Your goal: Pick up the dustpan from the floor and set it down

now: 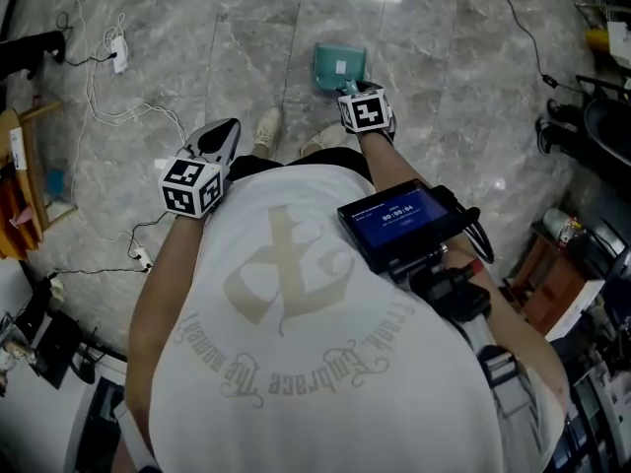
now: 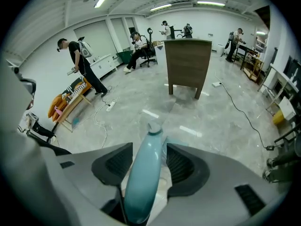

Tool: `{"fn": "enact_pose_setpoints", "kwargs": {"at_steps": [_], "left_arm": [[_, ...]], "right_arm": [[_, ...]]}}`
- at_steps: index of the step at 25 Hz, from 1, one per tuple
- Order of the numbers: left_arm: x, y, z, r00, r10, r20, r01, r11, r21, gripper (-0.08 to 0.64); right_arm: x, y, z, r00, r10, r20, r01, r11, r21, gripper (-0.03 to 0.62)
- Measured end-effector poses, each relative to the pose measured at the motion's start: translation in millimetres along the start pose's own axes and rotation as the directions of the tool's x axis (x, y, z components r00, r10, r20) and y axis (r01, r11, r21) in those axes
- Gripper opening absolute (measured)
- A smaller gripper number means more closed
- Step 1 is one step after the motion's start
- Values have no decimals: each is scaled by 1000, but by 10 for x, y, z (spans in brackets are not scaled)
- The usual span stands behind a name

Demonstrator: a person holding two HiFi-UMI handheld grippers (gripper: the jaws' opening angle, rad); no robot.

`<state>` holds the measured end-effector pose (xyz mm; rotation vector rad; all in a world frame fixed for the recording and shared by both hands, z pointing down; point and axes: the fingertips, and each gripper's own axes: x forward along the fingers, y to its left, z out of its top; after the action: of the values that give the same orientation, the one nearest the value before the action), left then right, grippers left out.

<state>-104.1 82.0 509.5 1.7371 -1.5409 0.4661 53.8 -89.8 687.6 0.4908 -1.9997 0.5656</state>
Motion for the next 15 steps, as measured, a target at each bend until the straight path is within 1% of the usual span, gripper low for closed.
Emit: {"fn": "enact_pose_setpoints", "kwargs": {"at_steps": [1, 4, 6, 10, 13, 15], "left_arm": [[-18, 10, -20, 1000, 9, 0, -9, 1000, -9, 11], [-44, -3, -77, 999, 34, 3, -34, 999, -34, 11], [-66, -66, -124, 999, 40, 8, -40, 998, -40, 11], [-125, -144, -150, 999, 35, 8, -34, 999, -42, 11], [-82, -183, -157, 1000, 27, 6, -27, 999, -36, 11], [-34, -185, -128, 1000, 13, 4, -13, 999, -32, 11]], "right_arm": [[20, -23, -10, 1000, -12, -8, 12, 1000, -10, 234], [71, -119, -66, 998, -43, -37, 42, 999, -32, 177], [56, -158, -105, 998, -52, -37, 51, 998, -34, 173], [-32, -178, -86, 997, -73, -40, 71, 996, -46, 163], [-87, -276, -142, 994, -94, -50, 92, 995, -51, 125], [-135, -349, -170, 992, -108, -62, 104, 992, -68, 116]]}}
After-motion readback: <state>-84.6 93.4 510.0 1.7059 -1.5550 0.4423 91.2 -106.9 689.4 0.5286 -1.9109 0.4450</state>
